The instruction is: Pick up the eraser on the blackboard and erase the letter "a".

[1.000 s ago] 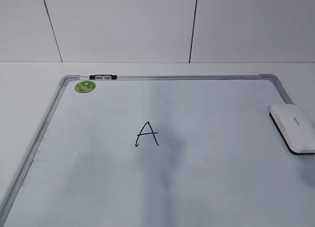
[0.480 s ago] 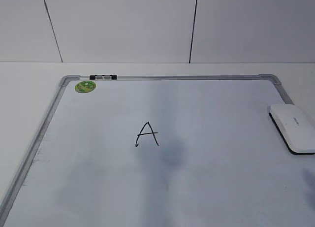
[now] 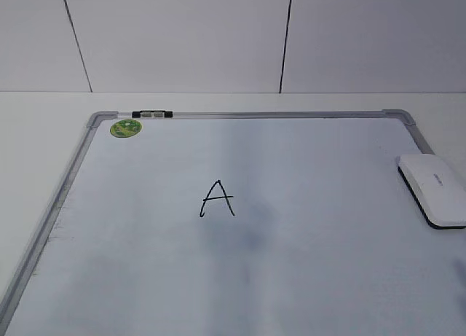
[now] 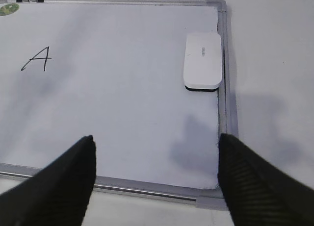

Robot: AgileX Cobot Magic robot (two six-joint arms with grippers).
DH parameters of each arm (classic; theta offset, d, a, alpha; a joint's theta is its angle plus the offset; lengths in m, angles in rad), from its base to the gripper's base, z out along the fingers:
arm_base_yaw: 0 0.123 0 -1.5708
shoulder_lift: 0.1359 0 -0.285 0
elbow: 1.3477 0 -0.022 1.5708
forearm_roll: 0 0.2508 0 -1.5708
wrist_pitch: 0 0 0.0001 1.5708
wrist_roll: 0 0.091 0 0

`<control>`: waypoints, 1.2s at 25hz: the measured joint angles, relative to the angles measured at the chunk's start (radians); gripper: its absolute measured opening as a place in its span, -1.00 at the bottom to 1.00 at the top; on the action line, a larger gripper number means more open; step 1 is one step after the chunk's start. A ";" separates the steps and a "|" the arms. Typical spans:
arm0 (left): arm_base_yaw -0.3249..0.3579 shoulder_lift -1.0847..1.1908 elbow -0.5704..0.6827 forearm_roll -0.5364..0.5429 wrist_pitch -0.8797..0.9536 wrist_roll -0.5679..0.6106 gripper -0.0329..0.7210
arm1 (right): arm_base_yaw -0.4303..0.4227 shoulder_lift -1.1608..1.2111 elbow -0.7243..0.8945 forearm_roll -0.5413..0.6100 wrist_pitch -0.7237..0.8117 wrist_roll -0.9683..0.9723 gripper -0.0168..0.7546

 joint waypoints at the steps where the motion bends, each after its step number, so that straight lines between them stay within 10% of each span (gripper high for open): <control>1: 0.000 0.000 0.001 0.000 0.000 0.000 0.61 | 0.000 -0.006 0.012 0.000 0.000 0.000 0.58; 30: 0.000 0.000 0.001 0.008 0.000 0.000 0.40 | 0.000 -0.031 0.052 -0.023 0.017 0.000 0.58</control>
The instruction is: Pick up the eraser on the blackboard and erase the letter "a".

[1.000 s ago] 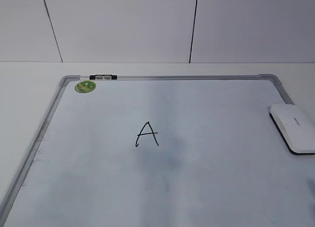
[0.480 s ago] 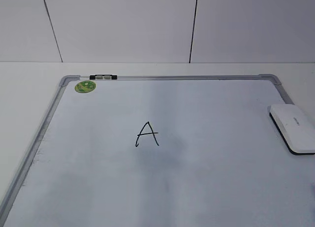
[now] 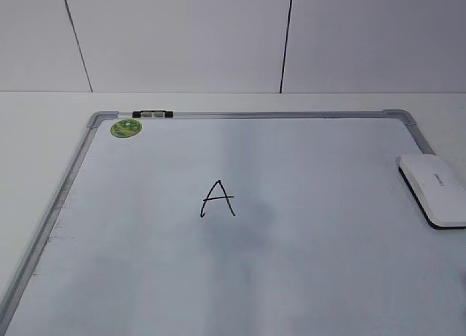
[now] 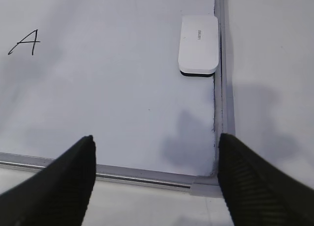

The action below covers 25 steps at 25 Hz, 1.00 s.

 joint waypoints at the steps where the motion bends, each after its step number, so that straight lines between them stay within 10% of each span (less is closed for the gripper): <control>1: 0.000 0.000 0.000 0.000 0.000 0.000 0.39 | 0.000 0.000 0.000 0.000 0.000 0.000 0.58; 25: 0.000 0.000 0.000 0.000 0.000 0.000 0.35 | 0.000 -0.012 0.000 0.000 0.000 0.000 0.58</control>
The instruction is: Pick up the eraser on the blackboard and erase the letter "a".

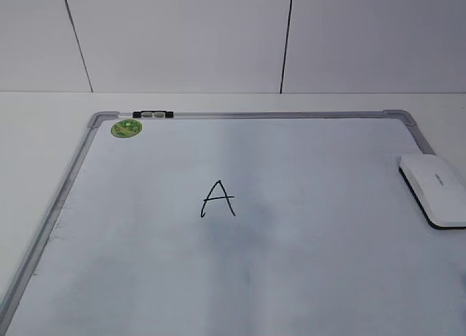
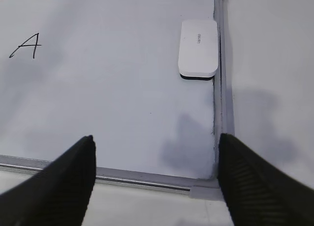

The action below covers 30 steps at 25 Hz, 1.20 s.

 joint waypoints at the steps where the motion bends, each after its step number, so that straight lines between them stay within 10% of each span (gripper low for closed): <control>1: 0.002 0.000 0.000 0.000 0.000 0.000 0.34 | 0.000 -0.004 0.000 0.000 0.000 0.000 0.58; 30: 0.090 0.000 0.000 0.002 0.000 0.000 0.22 | 0.010 -0.013 0.001 -0.002 0.001 0.000 0.58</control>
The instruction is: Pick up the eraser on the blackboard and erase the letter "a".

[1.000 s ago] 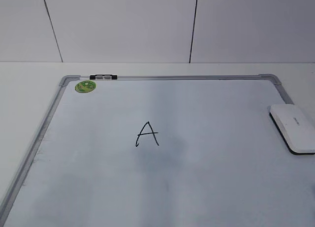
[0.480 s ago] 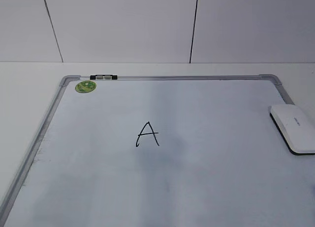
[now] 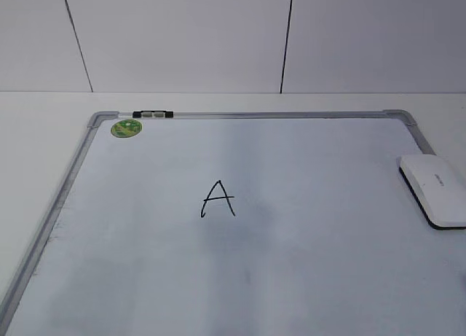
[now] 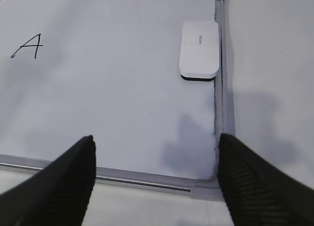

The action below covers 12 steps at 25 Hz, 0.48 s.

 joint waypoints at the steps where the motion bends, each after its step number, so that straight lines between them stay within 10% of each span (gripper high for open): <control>1: 0.000 0.000 0.000 0.000 0.000 0.000 0.22 | 0.000 0.000 0.000 0.000 0.000 0.000 0.58; 12: 0.000 0.000 0.000 0.000 0.000 0.000 0.21 | 0.000 0.000 0.000 0.000 0.000 0.000 0.58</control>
